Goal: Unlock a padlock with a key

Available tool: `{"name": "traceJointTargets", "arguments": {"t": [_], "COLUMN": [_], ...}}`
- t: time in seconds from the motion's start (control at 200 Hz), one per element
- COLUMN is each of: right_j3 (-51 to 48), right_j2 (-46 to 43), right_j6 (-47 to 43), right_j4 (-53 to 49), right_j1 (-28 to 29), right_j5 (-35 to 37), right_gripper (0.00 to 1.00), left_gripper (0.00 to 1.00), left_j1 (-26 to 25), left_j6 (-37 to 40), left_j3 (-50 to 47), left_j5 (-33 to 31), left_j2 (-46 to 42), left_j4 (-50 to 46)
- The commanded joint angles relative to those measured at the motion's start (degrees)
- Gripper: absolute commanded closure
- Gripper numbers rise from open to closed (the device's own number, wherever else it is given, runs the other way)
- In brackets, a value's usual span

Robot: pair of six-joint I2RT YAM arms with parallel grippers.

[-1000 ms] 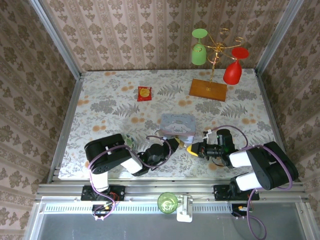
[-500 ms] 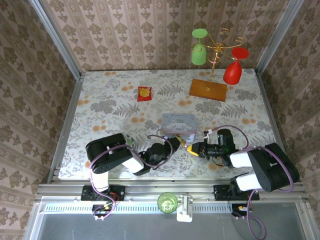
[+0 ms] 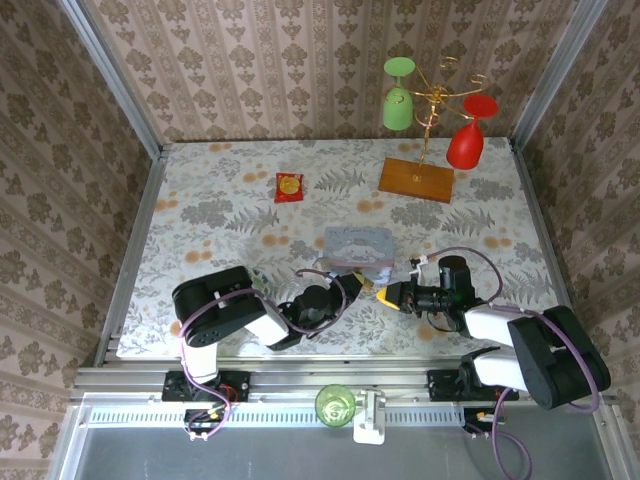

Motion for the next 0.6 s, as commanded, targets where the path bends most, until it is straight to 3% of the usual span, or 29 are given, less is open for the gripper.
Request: {"name": "traceJointTargets", "arguments": {"t": [0.0, 0.595], "right_j3": [-0.1, -0.1], "right_j2": [1.4, 1.7], "right_j6": [-0.9, -2.4], "right_j4": [0.2, -1.4], "right_j1": [-0.7, -2.1], "right_j5": [-0.4, 0.2], "right_gripper": [1.00, 1.00], "left_gripper": [1.00, 1.00], "left_j1": [-0.2, -0.4], "left_j6": [-0.6, -1.0], "left_j3": [0.6, 1.4], "left_j5": [0.3, 0.7], "left_j2": [-0.4, -0.3], "left_j4": [3.8, 3.8]}}
